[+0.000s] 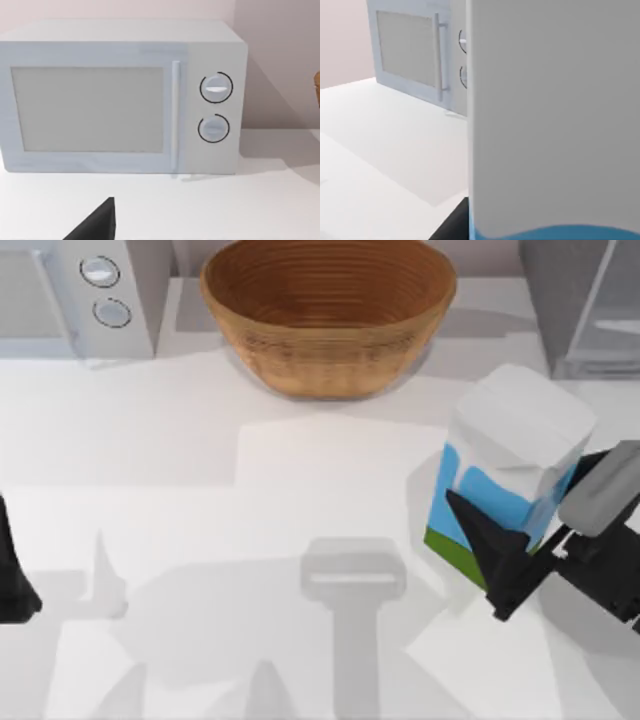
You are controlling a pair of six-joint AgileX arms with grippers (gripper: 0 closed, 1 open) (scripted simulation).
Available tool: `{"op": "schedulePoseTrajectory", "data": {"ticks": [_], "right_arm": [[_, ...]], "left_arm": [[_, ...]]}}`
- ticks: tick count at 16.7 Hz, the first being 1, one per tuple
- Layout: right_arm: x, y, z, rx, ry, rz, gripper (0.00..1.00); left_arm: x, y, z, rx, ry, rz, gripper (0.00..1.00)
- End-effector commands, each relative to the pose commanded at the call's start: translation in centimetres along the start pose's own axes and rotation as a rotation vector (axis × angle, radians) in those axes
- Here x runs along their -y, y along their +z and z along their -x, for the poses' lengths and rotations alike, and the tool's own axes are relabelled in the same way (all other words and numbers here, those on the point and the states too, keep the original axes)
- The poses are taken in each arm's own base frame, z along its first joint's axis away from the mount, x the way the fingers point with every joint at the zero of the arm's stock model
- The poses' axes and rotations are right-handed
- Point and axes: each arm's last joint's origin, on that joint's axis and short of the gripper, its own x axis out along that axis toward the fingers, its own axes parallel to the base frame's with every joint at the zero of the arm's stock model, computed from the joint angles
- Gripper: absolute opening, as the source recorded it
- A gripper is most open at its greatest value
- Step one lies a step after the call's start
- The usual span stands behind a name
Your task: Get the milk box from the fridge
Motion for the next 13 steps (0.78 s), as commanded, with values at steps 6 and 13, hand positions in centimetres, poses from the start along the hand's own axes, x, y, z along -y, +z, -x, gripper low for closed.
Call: {"op": "schedulePoseTrajectory", "data": {"ticks": [6, 13], "right_arm": [[0.0, -2.1, -3.4, 0.001, 0.002, 0.001, 0.0], [-0.1, -3.4, -4.9, 0.001, -0.002, 0.002, 0.0]], "left_arm": [[0.0, 0.0, 0.0, 0.0, 0.0, 0.0, 1.0], [0.0, 0.0, 0.0, 0.0, 0.0, 0.0, 1.0]]}}
